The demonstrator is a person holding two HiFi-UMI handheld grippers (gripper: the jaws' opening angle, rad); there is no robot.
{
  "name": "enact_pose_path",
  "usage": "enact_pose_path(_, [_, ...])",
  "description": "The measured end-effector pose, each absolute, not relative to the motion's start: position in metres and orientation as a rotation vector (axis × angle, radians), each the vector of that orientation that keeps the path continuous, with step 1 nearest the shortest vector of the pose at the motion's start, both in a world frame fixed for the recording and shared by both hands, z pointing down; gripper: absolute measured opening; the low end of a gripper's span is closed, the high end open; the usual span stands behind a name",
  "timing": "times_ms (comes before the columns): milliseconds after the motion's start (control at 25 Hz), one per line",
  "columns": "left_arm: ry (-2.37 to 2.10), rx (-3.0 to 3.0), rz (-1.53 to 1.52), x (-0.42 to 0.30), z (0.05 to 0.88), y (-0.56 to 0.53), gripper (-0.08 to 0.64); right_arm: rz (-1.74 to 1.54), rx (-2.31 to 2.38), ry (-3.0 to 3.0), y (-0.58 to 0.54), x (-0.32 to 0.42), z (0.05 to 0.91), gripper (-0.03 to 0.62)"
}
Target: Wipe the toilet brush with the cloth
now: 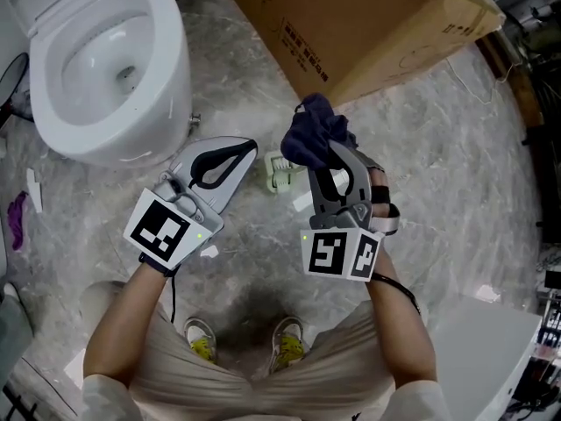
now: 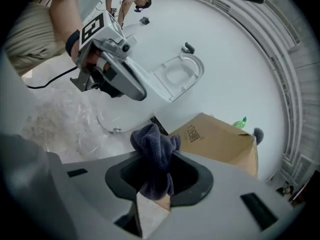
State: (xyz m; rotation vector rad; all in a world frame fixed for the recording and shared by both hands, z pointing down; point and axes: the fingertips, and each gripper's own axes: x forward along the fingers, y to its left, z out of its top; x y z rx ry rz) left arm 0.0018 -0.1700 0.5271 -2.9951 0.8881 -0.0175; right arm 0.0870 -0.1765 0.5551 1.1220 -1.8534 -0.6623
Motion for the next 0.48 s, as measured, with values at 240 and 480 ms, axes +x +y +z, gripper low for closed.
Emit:
enact_pose_path(240, [0.873,-3.000,-0.019,0.003,0.531,-0.173,-0.002,-0.528,1.091,-1.930,-0.172,0.084,0.573,0.114])
enact_pose_path(480, [0.866,-3.013,-0.042,0.004,0.537,-0.172,-0.002,-0.366,1.010,-1.968,-0.167,0.081,0.600,0.112])
